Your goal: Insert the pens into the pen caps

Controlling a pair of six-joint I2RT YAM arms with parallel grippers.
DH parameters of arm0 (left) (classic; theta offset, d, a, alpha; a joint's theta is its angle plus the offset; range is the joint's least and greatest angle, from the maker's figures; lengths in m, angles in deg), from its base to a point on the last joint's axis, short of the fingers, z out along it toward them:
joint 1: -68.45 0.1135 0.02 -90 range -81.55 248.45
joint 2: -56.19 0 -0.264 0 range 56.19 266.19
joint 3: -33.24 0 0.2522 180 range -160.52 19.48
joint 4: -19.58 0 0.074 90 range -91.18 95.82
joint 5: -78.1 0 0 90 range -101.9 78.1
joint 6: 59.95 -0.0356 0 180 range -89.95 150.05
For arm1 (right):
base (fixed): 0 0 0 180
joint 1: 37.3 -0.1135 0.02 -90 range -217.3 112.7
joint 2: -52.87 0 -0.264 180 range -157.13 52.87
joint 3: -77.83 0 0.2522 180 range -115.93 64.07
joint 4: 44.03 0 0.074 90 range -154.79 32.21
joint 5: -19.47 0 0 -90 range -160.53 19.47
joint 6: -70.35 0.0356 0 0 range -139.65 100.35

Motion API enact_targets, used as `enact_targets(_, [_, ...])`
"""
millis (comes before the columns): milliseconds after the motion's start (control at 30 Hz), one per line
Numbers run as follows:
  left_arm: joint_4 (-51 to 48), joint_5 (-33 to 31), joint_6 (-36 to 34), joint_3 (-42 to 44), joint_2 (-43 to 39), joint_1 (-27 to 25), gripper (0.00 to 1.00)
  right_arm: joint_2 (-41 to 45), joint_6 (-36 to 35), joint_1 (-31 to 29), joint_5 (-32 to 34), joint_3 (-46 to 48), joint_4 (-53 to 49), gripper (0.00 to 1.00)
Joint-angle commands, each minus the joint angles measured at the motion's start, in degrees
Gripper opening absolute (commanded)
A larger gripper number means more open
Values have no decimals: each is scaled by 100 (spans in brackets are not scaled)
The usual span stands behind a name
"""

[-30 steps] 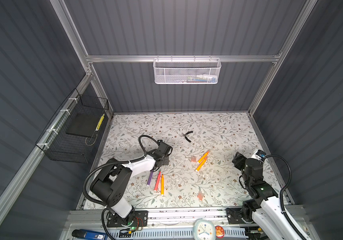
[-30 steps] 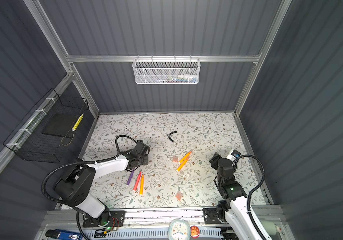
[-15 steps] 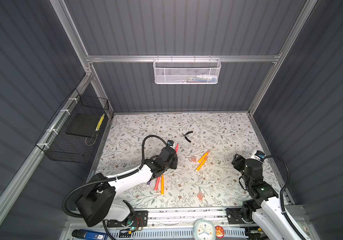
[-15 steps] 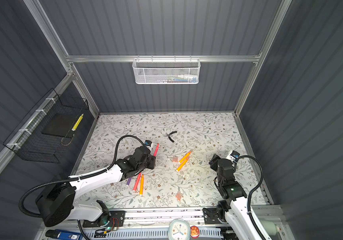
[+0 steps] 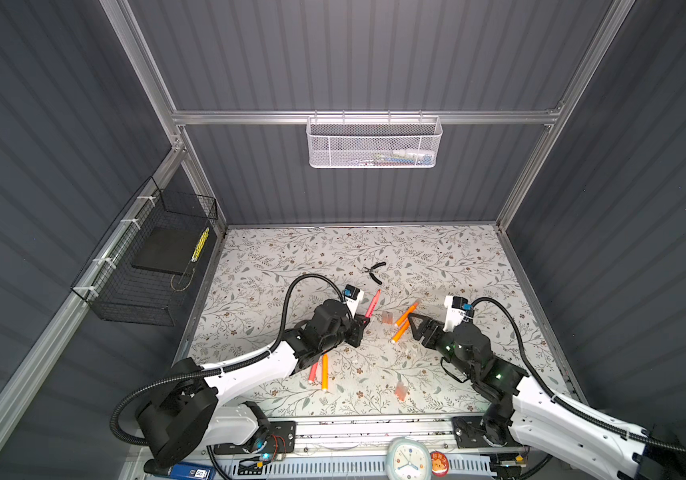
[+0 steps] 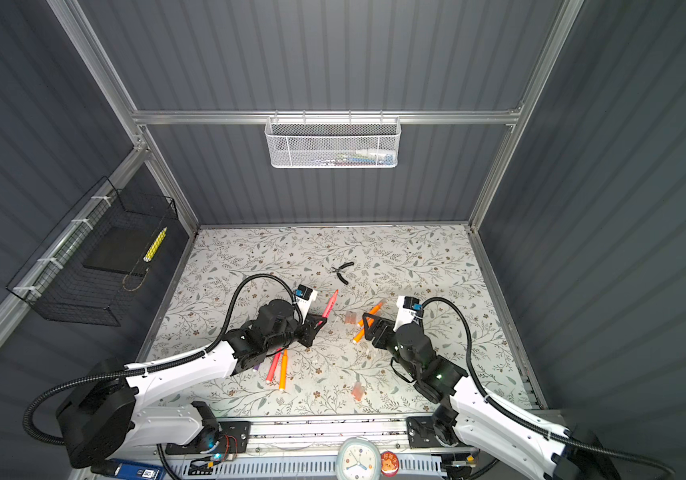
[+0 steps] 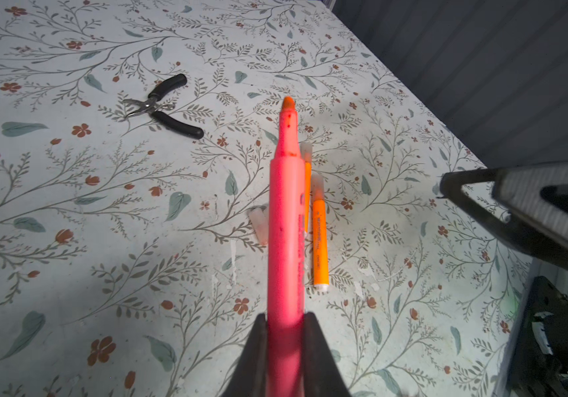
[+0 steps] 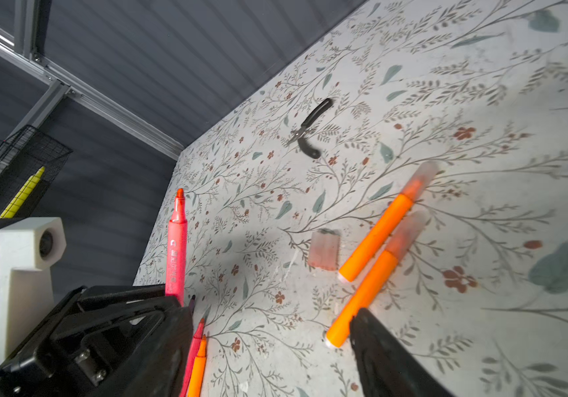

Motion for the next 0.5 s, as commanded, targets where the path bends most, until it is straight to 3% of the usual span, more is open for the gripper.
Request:
enact_targets(0, [215,195,-160,141,-153,-52,0,-253,208,-310,114,-77,981,75])
enact_targets(267, [251,252,-170,151,-138,-135,0,-581,227,-842,404,-134,1350,76])
enact_targets(467, [317,361,-229,191,-307,-207,0,-856,398,-884,444,-107,1556,76])
